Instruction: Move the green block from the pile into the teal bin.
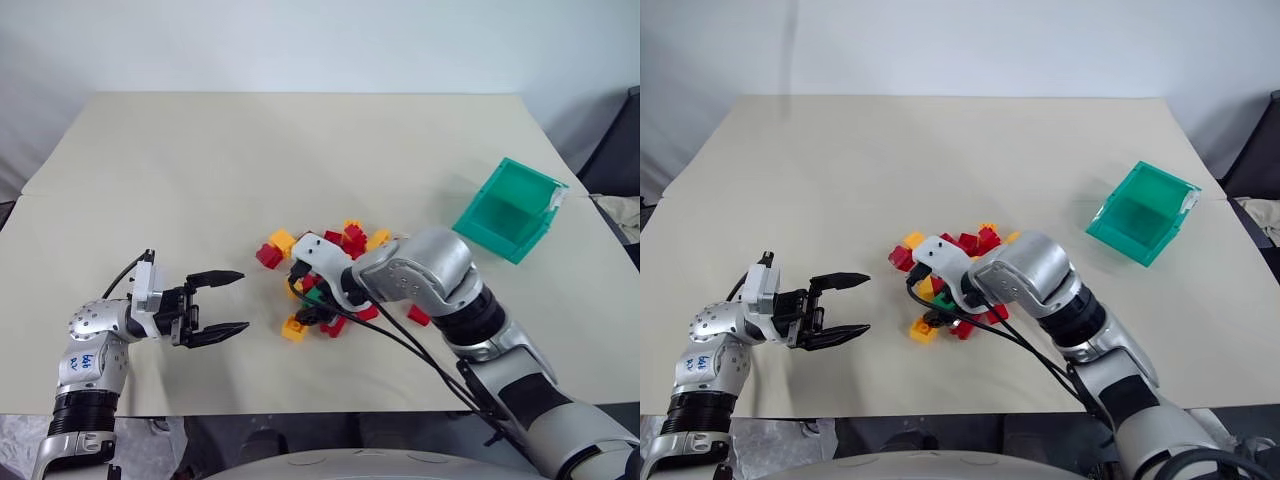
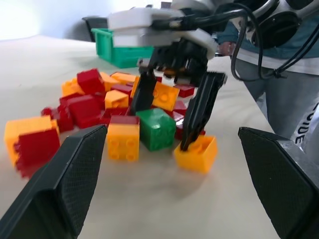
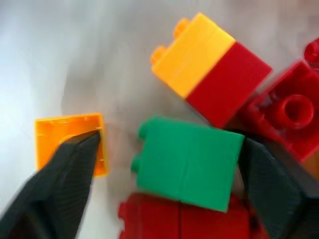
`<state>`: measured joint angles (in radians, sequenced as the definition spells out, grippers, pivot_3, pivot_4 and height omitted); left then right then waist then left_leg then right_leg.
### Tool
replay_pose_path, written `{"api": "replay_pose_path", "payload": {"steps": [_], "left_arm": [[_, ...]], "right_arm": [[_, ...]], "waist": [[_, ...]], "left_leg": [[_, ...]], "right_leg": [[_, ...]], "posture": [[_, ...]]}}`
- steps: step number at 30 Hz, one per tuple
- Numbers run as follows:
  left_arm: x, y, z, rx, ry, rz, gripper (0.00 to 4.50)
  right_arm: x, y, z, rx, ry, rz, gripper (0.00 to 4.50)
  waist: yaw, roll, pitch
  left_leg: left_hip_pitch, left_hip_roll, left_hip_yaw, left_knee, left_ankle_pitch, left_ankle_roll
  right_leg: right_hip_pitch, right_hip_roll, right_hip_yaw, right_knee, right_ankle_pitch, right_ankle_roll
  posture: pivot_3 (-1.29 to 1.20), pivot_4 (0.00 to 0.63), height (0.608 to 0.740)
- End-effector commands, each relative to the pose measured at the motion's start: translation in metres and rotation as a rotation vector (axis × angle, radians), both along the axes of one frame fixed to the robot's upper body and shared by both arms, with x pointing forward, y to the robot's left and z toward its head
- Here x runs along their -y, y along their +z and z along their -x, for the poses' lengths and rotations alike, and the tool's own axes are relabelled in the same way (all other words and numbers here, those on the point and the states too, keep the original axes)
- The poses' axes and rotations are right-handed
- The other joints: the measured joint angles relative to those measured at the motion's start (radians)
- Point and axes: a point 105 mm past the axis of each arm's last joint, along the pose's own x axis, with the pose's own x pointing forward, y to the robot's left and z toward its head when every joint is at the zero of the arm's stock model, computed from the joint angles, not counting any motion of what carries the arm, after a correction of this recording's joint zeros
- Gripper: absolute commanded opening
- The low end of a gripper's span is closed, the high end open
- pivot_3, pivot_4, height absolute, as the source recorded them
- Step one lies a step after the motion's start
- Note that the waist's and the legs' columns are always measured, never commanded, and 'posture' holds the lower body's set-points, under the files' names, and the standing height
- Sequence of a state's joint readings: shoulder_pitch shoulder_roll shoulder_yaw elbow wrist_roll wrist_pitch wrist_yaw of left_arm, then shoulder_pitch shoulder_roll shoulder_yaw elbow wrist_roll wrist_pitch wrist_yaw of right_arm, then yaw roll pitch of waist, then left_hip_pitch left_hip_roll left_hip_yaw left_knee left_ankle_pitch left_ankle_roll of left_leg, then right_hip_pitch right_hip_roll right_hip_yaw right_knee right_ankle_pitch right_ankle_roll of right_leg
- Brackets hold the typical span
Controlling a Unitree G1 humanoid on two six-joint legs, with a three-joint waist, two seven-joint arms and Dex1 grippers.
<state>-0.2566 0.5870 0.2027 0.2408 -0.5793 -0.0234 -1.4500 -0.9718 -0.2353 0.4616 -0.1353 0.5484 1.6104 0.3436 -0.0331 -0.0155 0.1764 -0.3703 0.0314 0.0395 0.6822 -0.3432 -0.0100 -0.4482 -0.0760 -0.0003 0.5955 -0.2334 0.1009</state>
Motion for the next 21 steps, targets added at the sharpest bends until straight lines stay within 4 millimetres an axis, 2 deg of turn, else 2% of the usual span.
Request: {"api": "replay_pose_path", "payload": {"steps": [1, 3, 4, 9, 14, 15, 18, 21], "left_arm": [[0.0, 0.006, 0.002, 0.032, 0.0, 0.015, 4.5], [0.001, 0.006, 0.001, 0.033, -0.003, 0.015, 4.5], [0.002, 0.006, 0.001, 0.034, -0.007, 0.017, 4.5], [0.01, 0.008, -0.005, 0.039, -0.034, 0.03, 4.5], [0.015, 0.01, -0.009, 0.04, -0.052, 0.037, 4.5], [0.016, 0.01, -0.01, 0.04, -0.057, 0.037, 4.5], [0.021, 0.012, -0.011, 0.044, -0.088, 0.037, 4.5], [0.027, 0.016, -0.014, 0.051, -0.118, 0.037, 4.5]], "right_arm": [[0.007, 0.009, -0.012, 0.051, -0.07, 0.001, 2.88], [0.011, 0.013, -0.012, 0.062, -0.07, -0.011, 2.22], [0.016, 0.016, -0.012, 0.073, -0.072, -0.021, 2.17], [0.043, 0.051, -0.005, 0.204, -0.062, -0.183, 2.17], [0.069, 0.057, -0.004, 0.293, -0.058, -0.173, 2.17], [0.074, 0.064, -0.006, 0.336, -0.059, -0.196, 2.17], [0.103, 0.091, -0.017, 0.44, -0.117, -0.253, 2.17], [0.149, 0.115, -0.03, 0.594, -0.225, -0.231, 2.17]], "waist": [[-0.001, 0.0, 0.0], [0.001, 0.0, 0.0], [0.002, 0.0, 0.0], [0.01, 0.0, 0.0], [0.003, 0.0, 0.0], [0.004, 0.0, 0.0], [0.006, 0.001, 0.001], [0.012, 0.001, 0.001]], "left_leg": [[0.0, 0.0, 0.0, 0.0, 0.0, 0.0], [0.0, 0.0, -0.001, 0.0, 0.001, -0.001], [0.0, 0.0, -0.001, 0.0, 0.001, -0.001], [-0.003, -0.002, -0.003, 0.0, 0.001, 0.0], [-0.003, -0.001, -0.002, 0.0, 0.0, 0.002], [-0.003, -0.001, -0.001, -0.001, -0.001, 0.002], [-0.003, -0.001, -0.001, -0.001, 0.0, 0.002], [-0.003, -0.001, -0.001, 0.0, 0.0, 0.002]], "right_leg": [[0.0, 0.0, 0.0, 0.0, 0.0, 0.0], [0.0, 0.0, 0.0, 0.001, 0.0, 0.0], [0.0, -0.001, 0.0, 0.001, 0.0, 0.0], [0.0, -0.003, -0.003, -0.002, 0.0, 0.001], [0.0, -0.002, -0.004, -0.005, 0.001, 0.001], [0.0, -0.002, -0.004, -0.005, 0.001, 0.001], [0.0, -0.001, -0.004, -0.005, 0.001, 0.001], [0.0, -0.001, -0.004, -0.005, 0.001, 0.001]], "posture": [[0.0, 0.15, 0.74], [0.0, 0.15, 0.74], [0.0, 0.15, 0.74], [0.0, 0.15, 0.74], [0.0, 0.15, 0.74], [0.0, 0.15, 0.74], [0.0, 0.15, 0.74], [0.0, 0.15, 0.74]]}}
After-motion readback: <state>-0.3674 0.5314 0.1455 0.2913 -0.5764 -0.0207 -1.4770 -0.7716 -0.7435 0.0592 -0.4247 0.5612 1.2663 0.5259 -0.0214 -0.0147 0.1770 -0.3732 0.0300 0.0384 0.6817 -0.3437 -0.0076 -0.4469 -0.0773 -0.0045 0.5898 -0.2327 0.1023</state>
